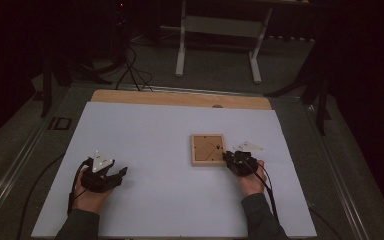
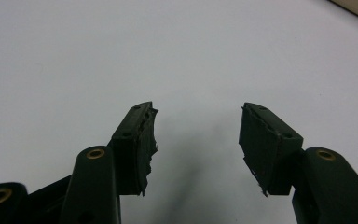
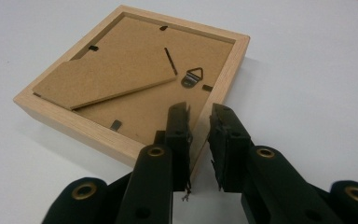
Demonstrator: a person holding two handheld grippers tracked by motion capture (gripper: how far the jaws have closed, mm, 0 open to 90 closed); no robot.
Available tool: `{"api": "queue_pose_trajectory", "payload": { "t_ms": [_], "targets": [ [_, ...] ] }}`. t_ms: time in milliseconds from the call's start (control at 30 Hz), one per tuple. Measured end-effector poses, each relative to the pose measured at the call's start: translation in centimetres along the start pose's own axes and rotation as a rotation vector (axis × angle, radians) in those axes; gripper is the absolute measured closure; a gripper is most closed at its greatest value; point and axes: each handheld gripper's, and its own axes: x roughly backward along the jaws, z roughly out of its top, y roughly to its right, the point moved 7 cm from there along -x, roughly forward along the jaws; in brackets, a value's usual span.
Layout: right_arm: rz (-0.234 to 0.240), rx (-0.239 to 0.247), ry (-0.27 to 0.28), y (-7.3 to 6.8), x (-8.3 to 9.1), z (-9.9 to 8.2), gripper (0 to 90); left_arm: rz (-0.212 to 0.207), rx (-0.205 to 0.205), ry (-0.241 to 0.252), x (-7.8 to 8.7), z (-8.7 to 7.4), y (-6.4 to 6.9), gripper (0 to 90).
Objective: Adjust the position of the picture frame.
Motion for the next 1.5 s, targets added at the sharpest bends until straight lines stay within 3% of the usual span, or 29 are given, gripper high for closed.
{"api": "queue_pose_trajectory", "payload": {
  "t_ms": [500,1500],
  "targets": [
    [0.035,0.024,0.001,-2.1,-0.7,0.4,77.4,-0.001,0.001,0.001,0.0,0.0,0.0,45.1],
    [0.076,0.055,0.003,-4.4,-1.0,0.6,75.8,-0.002,0.002,0.000,0.0,0.0,0.1,45.1]
  ]
}}
